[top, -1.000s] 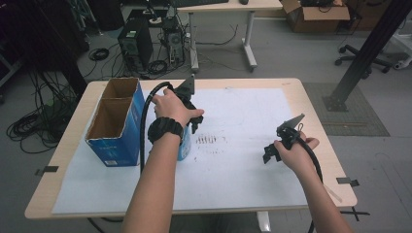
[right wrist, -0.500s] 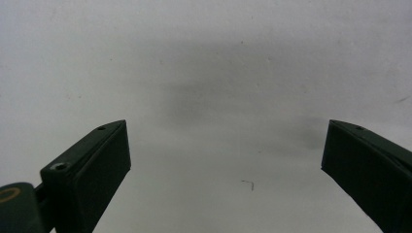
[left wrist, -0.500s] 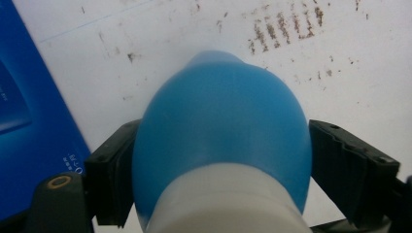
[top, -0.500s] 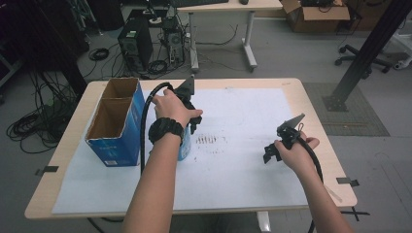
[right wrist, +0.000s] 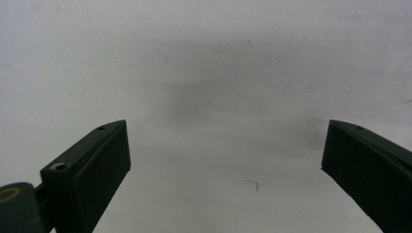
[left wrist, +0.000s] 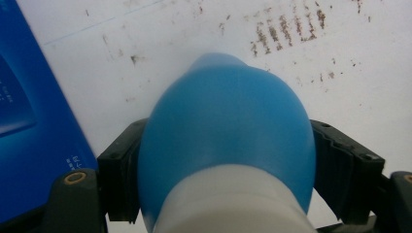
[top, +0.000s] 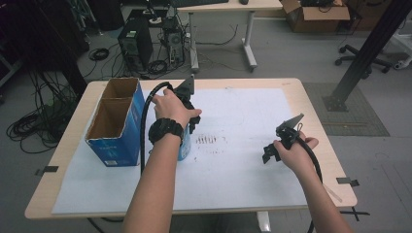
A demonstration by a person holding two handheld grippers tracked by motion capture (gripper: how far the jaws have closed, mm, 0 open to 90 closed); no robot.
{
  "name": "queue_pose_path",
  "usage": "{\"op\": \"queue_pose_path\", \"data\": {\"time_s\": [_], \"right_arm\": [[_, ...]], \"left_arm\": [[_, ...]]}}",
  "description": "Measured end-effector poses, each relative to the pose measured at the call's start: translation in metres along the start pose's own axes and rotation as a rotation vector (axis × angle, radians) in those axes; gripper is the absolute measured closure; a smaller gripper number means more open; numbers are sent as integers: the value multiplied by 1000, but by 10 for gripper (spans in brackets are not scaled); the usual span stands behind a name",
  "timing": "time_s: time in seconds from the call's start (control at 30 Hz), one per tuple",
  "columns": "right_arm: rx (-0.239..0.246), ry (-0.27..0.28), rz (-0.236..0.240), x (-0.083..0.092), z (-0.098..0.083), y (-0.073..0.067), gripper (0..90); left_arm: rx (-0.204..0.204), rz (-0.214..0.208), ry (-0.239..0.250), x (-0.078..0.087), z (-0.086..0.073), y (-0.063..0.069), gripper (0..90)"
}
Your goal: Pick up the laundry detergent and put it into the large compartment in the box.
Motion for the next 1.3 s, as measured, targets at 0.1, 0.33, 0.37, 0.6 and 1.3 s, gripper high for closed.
{"op": "queue_pose_path", "data": {"time_s": [0.1, 0.33, 0.37, 0.6, 1.3], "right_arm": [[2, 0, 0, 0, 0, 0, 38], [-4, -4, 3, 0, 0, 0, 38], [-4, -4, 2, 0, 0, 0, 38], [-2, -6, 2, -1, 0, -1, 38], [-7, -13, 6, -2, -1, 1, 38]], "left_arm": [[-2, 1, -2, 0, 0, 0, 257], [-3, 1, -2, 0, 0, -1, 274], [-3, 1, -2, 0, 0, -1, 275], [-3, 11, -1, 0, 0, -1, 302], [-11, 33, -2, 0, 2, -2, 361]]}}
Point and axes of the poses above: each handheld gripper's, and its own axes: x roughly backward along the jaws, z roughly out of its top, y roughly to its right, the point moved 3 cm from there along -x, roughly forward along the jaws, and after that the axes turned 5 degrees about y, right-handed, at the moved point
